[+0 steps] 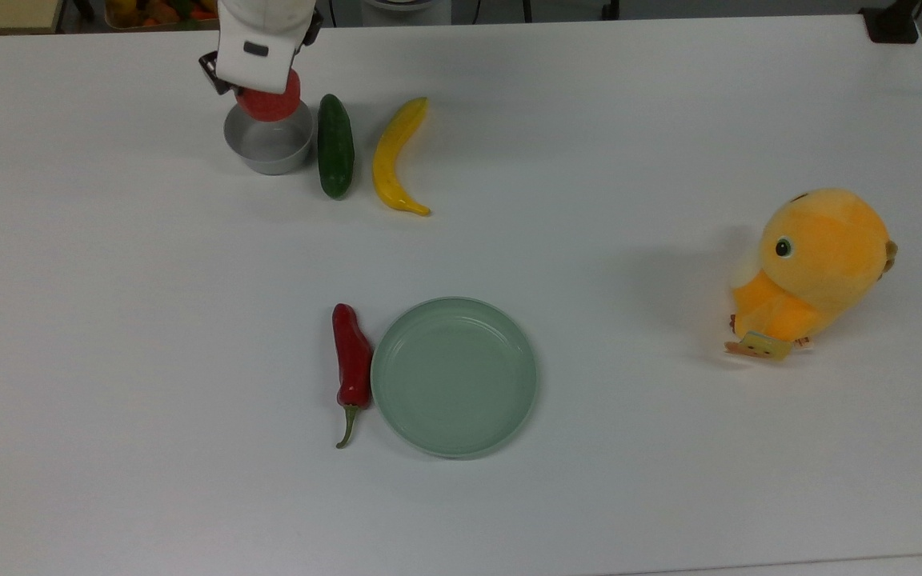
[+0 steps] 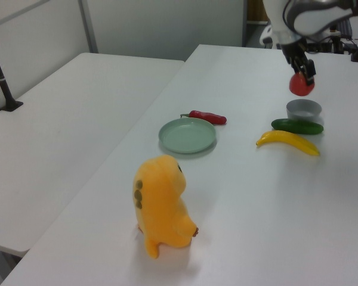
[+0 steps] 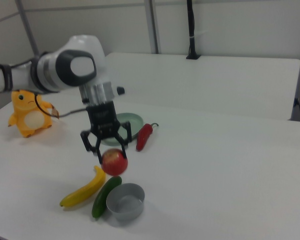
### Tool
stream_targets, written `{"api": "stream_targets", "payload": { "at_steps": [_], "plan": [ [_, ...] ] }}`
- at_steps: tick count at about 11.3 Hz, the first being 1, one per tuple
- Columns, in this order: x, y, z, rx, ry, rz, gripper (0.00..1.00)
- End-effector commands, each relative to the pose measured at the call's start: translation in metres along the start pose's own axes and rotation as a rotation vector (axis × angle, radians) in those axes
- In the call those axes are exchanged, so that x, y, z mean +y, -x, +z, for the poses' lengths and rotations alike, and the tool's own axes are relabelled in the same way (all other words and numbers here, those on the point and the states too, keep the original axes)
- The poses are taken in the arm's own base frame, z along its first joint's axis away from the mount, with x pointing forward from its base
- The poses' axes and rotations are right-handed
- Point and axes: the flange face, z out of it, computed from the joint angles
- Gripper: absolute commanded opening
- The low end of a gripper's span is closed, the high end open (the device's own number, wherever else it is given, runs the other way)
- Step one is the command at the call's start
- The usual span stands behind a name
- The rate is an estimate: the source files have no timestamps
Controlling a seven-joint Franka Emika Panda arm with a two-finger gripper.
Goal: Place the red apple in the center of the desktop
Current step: 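Carry the apple toward the table center and lower it onto the table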
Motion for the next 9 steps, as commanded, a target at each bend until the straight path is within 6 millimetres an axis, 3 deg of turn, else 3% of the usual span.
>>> {"api": "stream_targets", "payload": {
  "at_steps": [1, 3, 5, 7, 9],
  "plan": [
    [-0.003, -0.012, -0.055, 0.131, -0.042, 0.035, 0.05],
    [-0.011, -0.042, -0.076, 0.198, -0.073, 0.114, 0.06],
    [-0.015, -0.084, -0.077, 0.220, -0.103, 0.203, 0.06],
    [-0.018, -0.128, -0.063, 0.229, -0.097, 0.220, 0.06],
    [-0.009, -0.153, -0.042, 0.269, -0.087, 0.265, 0.06]
  ]
}}
